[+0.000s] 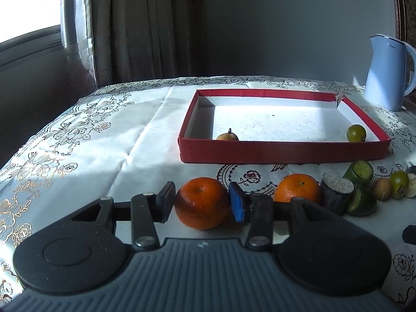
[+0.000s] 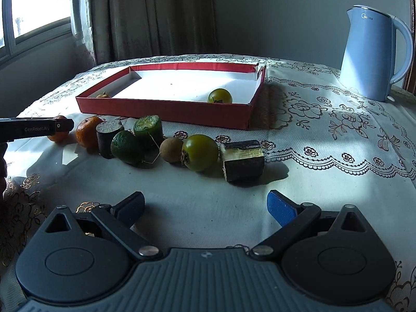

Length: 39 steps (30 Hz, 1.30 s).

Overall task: Organize fruits
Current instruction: 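Lift the mandarin with the left tool and carry it over the tray, then lower the mandarin into the tray and open the left tool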

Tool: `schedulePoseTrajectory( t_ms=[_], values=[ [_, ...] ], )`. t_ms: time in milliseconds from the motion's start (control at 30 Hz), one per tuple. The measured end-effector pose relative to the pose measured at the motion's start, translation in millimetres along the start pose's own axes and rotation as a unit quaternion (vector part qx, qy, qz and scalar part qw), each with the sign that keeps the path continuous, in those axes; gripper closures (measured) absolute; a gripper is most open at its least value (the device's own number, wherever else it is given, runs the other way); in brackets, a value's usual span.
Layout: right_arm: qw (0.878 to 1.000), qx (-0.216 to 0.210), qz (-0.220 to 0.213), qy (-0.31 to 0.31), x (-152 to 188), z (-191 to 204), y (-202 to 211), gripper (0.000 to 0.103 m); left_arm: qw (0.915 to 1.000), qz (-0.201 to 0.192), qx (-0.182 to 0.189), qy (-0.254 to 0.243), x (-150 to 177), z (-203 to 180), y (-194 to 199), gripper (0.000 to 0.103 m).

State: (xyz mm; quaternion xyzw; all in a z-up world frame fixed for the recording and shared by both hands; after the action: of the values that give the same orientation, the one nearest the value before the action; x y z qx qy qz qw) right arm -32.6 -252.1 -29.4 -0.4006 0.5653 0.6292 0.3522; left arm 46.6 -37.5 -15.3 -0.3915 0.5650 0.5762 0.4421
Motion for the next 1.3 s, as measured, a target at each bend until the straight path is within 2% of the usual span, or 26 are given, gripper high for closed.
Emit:
schedulePoseTrajectory(
  t_ms=[400, 733, 867, 1100, 1300],
  values=[
    [1.0, 0.001, 0.001, 0.0, -0.3, 0.4, -1.4, 0.0, 0.9995, -0.003, -0.02, -0.022, -13.8, 3.1, -1.1, 0.062],
    [1.0, -0.007, -0.003, -0.013, -2.0, -3.5, 0.1, 0.0, 0.9977, -0.03, -0.034, -0.05, -66.7, -14.6, -29.2, 0.062],
    [1.0, -0.012, -0.007, -0.023, -2.1, -5.6, 1.0, 0.0, 0.9984, -0.024, -0.021, -0.046, -79.8, -29.3, -50.4, 0.062],
    [0.999, -0.021, -0.013, -0.04, -2.9, -8.7, 2.3, 0.0, 0.9976, -0.01, 0.003, -0.069, -78.5, -66.0, -84.7, 0.062],
    [0.998, -0.025, -0.016, -0.049, -2.8, -9.9, 4.0, 0.0, 0.9961, 0.029, 0.031, -0.078, -68.5, -82.1, -114.4, 0.062]
  ],
)
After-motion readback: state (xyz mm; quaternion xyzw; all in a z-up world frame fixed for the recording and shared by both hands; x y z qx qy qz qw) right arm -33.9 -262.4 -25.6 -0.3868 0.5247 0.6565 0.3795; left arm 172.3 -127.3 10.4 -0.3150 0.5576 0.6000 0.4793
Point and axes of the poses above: each gripper's, at about its wrist camera, not at the fingertips, and y roughly against the way its jaws point, z to its left, x to its underside, the point moved 5 cm from there along -y, roughly the way its jaws point, and after that the axes turned 13 degrees about -z, right-handed, at the moved point
